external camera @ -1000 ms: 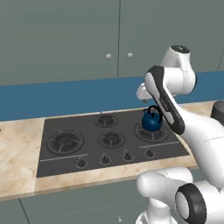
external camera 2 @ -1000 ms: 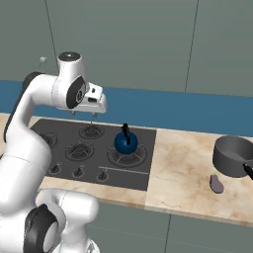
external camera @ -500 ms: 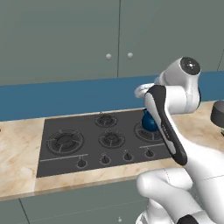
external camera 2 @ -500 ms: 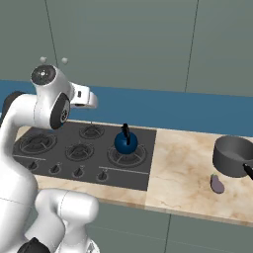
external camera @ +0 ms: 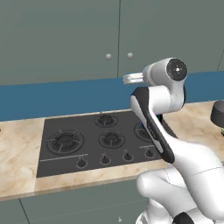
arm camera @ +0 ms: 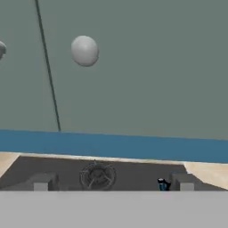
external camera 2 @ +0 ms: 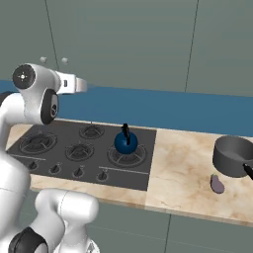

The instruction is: Pick the pan from the cabinet and place it on the stove. Then turn on the stove burner for the pan.

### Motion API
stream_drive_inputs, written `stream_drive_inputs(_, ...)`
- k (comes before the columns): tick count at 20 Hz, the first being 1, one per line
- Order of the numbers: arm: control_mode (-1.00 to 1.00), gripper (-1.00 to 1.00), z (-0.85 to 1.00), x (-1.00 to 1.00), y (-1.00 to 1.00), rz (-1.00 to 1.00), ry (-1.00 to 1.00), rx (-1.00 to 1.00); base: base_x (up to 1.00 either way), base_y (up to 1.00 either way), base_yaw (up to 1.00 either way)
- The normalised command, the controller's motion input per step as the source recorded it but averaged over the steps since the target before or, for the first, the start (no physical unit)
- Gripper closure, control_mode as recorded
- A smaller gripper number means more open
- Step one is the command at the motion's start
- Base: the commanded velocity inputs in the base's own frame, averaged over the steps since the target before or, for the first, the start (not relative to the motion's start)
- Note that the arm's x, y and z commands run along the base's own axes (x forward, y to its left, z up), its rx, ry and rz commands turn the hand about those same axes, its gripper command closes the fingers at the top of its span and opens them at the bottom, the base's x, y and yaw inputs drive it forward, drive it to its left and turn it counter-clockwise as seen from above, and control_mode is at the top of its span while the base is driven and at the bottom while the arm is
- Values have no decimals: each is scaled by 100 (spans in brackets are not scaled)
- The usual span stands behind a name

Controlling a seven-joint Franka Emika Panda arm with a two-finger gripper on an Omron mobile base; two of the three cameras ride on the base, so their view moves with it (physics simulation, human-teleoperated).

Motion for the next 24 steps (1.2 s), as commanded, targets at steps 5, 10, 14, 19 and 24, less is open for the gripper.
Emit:
stream_drive_inputs(5,-100,-100,44,28,26,0,-26,0,0,0,0)
stream_drive_inputs(10,-100,-100,7,13,22,0,-28,0,0,0,0)
stream_drive_inputs(14,-100,-100,0,13,5,0,-17,0,0,0,0)
stream_drive_inputs(19,-100,-100,0,37,0,3,-11,0,0,0,0)
stream_drive_inputs(24,-100,-100,1,35,4,0,-10,-1,0,0,0)
